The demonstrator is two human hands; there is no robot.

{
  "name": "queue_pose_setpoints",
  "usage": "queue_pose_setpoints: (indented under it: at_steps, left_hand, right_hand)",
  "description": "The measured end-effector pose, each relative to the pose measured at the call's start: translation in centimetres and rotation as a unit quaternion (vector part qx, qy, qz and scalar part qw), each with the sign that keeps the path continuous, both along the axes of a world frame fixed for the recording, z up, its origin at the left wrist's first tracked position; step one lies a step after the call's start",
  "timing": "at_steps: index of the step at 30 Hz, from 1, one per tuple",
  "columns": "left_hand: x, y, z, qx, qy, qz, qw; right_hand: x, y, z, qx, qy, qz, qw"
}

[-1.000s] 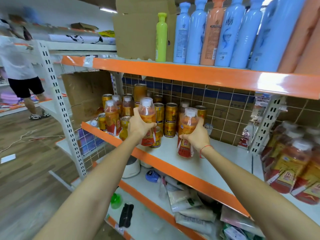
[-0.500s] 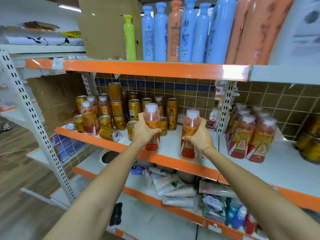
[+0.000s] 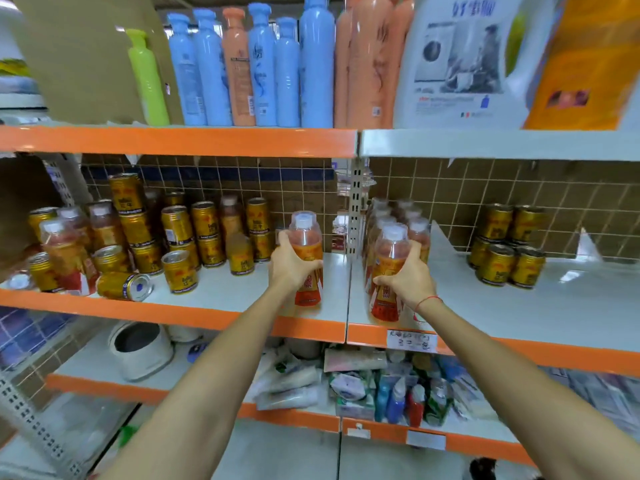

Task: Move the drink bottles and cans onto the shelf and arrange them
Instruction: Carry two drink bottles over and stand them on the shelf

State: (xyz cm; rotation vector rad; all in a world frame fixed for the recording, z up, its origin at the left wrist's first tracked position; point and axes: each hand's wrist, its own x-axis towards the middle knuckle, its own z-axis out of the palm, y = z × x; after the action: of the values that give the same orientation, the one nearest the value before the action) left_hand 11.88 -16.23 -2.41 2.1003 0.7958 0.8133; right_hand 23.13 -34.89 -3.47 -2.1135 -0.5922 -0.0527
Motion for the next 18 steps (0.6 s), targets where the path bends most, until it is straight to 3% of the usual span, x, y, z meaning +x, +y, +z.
queue_pose_setpoints:
  at_steps: [8, 18]
  left_hand:
    - [5.7, -4.8, -0.9, -0.024, -0.005, -0.026, 0.999]
    - [8.3, -7.6, -2.8, -0.033, 0.0, -0.075, 0.997]
  right_hand:
    - [5.0, -4.9, -0.5, -0.005, 0.012, -0.009, 1.0]
    - [6.8, -5.0, -2.5, 0.008, 0.036, 0.006, 0.999]
